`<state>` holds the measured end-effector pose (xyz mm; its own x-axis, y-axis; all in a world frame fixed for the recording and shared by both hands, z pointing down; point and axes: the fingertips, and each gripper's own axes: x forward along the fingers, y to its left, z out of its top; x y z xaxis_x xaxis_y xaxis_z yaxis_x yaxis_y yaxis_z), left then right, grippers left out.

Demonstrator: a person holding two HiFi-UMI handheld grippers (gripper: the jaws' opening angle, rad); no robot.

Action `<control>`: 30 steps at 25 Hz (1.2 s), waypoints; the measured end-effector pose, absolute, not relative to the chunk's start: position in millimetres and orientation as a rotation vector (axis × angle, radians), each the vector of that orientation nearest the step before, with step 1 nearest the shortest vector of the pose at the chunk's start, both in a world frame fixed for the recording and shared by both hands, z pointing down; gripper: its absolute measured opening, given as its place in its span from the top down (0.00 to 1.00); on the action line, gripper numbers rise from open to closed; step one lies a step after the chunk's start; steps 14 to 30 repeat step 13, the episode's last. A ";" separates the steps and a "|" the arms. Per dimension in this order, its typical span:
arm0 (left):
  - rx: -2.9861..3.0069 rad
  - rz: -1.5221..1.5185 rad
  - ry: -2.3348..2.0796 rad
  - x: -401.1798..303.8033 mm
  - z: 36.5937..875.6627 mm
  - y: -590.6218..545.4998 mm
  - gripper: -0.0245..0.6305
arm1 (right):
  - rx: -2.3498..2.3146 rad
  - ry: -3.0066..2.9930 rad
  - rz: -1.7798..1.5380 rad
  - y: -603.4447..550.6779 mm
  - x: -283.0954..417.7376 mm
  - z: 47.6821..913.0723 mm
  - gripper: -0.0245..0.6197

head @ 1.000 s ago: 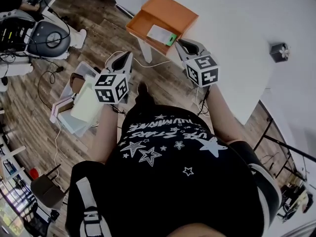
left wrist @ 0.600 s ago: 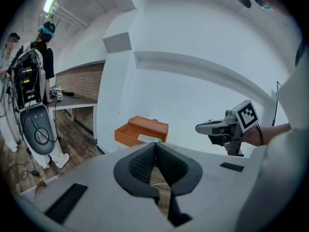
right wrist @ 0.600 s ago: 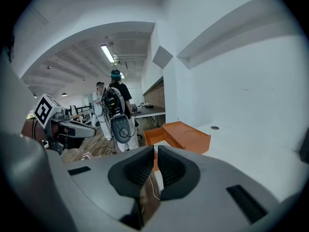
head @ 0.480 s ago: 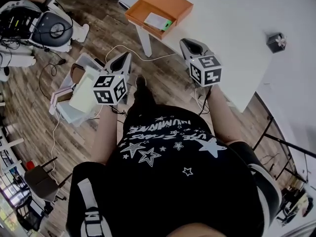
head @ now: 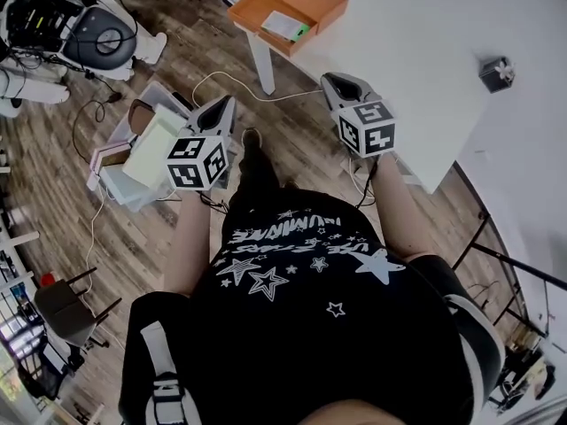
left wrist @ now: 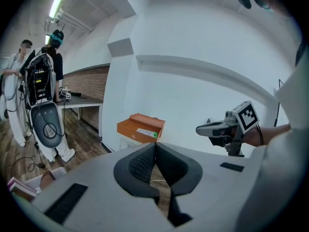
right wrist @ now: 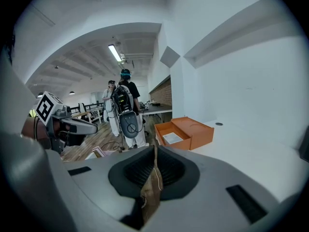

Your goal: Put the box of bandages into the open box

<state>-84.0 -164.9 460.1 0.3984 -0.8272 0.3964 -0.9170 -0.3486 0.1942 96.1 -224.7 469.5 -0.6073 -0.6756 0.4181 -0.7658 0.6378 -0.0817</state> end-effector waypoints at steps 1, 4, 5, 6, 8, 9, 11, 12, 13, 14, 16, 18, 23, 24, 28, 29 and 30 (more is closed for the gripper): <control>2.276 0.325 -1.501 -82.3 461.9 -162.3 0.93 | 1.147 -2.510 0.364 -222.0 97.5 471.6 0.88; 2.266 0.334 -1.496 -78.3 467.6 -155.0 0.93 | 1.140 -2.502 0.380 -215.3 101.0 478.6 0.88; 2.263 0.334 -1.496 -77.4 468.8 -152.7 0.93 | 1.135 -2.500 0.383 -213.0 101.6 480.6 0.88; 2.261 0.333 -1.497 -76.6 469.5 -150.5 0.93 | 1.129 -2.497 0.385 -210.9 102.2 482.4 0.88; 2.258 0.330 -1.502 -75.4 470.0 -146.7 0.93 | 1.118 -2.495 0.386 -207.0 102.8 484.9 0.88; 2.258 0.328 -1.505 -75.2 470.1 -145.5 0.93 | 1.114 -2.494 0.386 -205.6 102.7 485.8 0.88; 2.258 0.326 -1.511 -75.1 470.7 -144.0 0.93 | 1.107 -2.495 0.385 -203.5 102.4 487.4 0.88; 2.258 0.326 -1.513 -75.2 471.3 -143.4 0.93 | 1.103 -2.496 0.384 -202.7 102.1 488.2 0.88; 2.258 0.326 -1.515 -75.2 471.9 -142.9 0.93 | 1.100 -2.497 0.384 -201.9 101.8 489.1 0.88; 2.258 0.326 -1.515 -75.2 471.9 -142.9 0.93 | 1.100 -2.497 0.384 -201.9 101.8 489.1 0.88; 2.258 0.326 -1.515 -75.2 471.9 -142.9 0.93 | 1.100 -2.497 0.384 -201.9 101.8 489.1 0.88; 2.258 0.326 -1.515 -75.2 471.9 -142.9 0.93 | 1.100 -2.497 0.384 -201.9 101.8 489.1 0.88; 2.258 0.326 -1.515 -75.2 471.9 -142.9 0.93 | 1.100 -2.497 0.384 -201.9 101.8 489.1 0.88; 2.258 0.326 -1.515 -75.2 471.9 -142.9 0.93 | 1.100 -2.497 0.384 -201.9 101.8 489.1 0.88; 2.258 0.326 -1.515 -75.2 471.9 -142.9 0.93 | 1.100 -2.497 0.384 -201.9 101.8 489.1 0.88; 2.258 0.326 -1.515 -75.2 471.9 -142.9 0.93 | 1.100 -2.497 0.384 -201.9 101.8 489.1 0.88; 2.258 0.326 -1.515 -75.2 471.9 -142.9 0.93 | 1.100 -2.497 0.384 -201.9 101.8 489.1 0.88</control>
